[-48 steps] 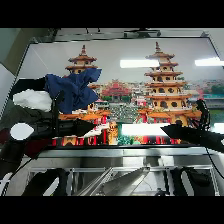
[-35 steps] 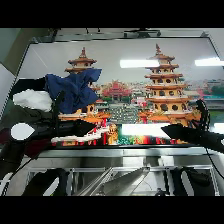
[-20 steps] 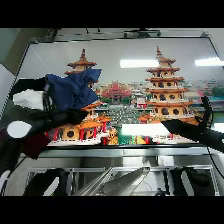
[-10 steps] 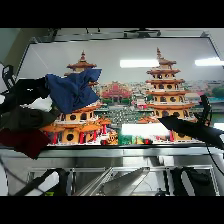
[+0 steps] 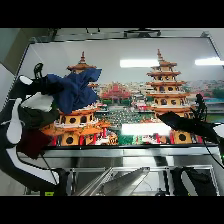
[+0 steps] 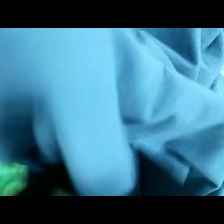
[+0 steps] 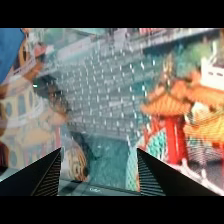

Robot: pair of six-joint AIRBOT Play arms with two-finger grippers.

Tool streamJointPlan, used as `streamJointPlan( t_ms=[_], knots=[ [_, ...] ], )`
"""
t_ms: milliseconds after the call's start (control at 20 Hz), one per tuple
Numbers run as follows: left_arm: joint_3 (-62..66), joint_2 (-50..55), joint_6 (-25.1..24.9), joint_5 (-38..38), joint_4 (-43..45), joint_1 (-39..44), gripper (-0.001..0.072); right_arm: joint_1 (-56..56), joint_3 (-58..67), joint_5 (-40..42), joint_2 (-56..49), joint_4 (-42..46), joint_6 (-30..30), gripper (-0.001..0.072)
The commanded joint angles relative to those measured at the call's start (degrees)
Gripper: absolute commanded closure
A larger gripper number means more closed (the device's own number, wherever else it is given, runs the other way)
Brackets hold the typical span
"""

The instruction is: Fold the shirts.

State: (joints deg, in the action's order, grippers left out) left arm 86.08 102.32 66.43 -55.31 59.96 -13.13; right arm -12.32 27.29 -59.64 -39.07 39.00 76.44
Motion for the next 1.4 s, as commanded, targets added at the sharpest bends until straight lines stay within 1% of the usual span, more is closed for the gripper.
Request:
streamJointPlan(
  t_ms=[0, 50, 100, 150, 200, 250, 300, 400, 450, 550, 650, 800, 950, 1050, 1100, 1250, 1350],
  knots=[
    [7.8, 4.7, 1.2, -9.8, -0.2, 1.1, 0.0708, 0.0, 0.0, 0.3, -1.6, 0.0, -0.2, 0.0193],
    [9.9, 4.7, 2.3, -12.8, -0.7, 1.2, 0.0707, 0.0, 0.0, 0.3, -1.6, 0.0, -0.2, 0.0193],
    [11.8, 4.7, 2.3, -16.2, -2.8, 1.4, 0.0708, 0.0, 0.0, 0.3, -1.6, 0.0, -0.4, 0.0194],
    [13.9, 4.7, 2.3, -20.1, -5.8, 1.9, 0.0708, -0.1, 0.1, 0.3, -1.6, 0.0, -2.2, 0.0199],
    [15.8, 4.7, 2.2, -24.5, -9.4, 3.0, 0.0708, -0.1, 0.2, 0.3, -1.6, 0.0, -4.0, 0.0288],
    [16.7, 4.5, 2.2, -28.8, -14.1, 4.8, 0.0708, -0.1, 0.3, 0.3, -1.6, 0.0, -5.6, 0.0354],
    [16.5, 3.9, 2.2, -30.9, -18.2, 7.1, 0.0708, -0.1, 0.4, 0.5, -1.6, 0.0, -6.4, 0.0348],
    [13.1, 1.3, 1.9, -31.4, -23.6, 14.0, 0.0707, -0.1, 1.0, 0.7, -1.6, 0.5, -7.4, 0.0348],
    [11.2, 0.2, 1.9, -31.2, -24.2, 18.0, 0.0707, -0.2, 1.7, 0.8, -1.6, 1.4, -7.6, 0.0348],
    [6.7, -1.7, 1.9, -29.8, -24.0, 26.9, 0.0707, -2.2, 3.0, 0.7, -1.6, 2.3, -7.5, 0.0348],
    [2.2, -2.4, 1.9, -26.0, -23.6, 35.3, 0.0707, -5.1, 3.6, 0.0, -1.6, 2.4, -7.5, 0.0348],
    [-1.3, -1.2, 2.0, -21.9, -20.6, 43.5, 0.0705, -8.0, 3.6, -2.5, -1.9, 3.9, -7.6, 0.0348],
    [-3.0, -0.2, 2.0, -23.6, -20.4, 45.5, 0.0705, -7.9, 3.6, -2.3, -4.8, 6.9, -7.6, 0.0347],
    [-3.2, -0.3, 2.0, -25.3, -20.4, 44.3, 0.0705, -7.9, 3.6, -0.7, -10.1, 6.5, -9.6, 0.0347],
    [-3.2, -0.3, 2.0, -25.8, -20.5, 43.4, 0.0705, -7.9, 3.6, -0.5, -13.6, 4.7, -12.2, 0.0347],
    [-3.2, -0.3, 2.0, -26.2, -20.6, 40.7, 0.0704, -6.5, 3.7, 0.8, -25.4, -5.0, -22.8, 0.0347],
    [-3.2, -0.3, 2.0, -26.2, -20.6, 39.3, 0.0705, -4.0, 3.9, 3.4, -32.4, -9.8, -26.6, 0.0348]
  ],
)
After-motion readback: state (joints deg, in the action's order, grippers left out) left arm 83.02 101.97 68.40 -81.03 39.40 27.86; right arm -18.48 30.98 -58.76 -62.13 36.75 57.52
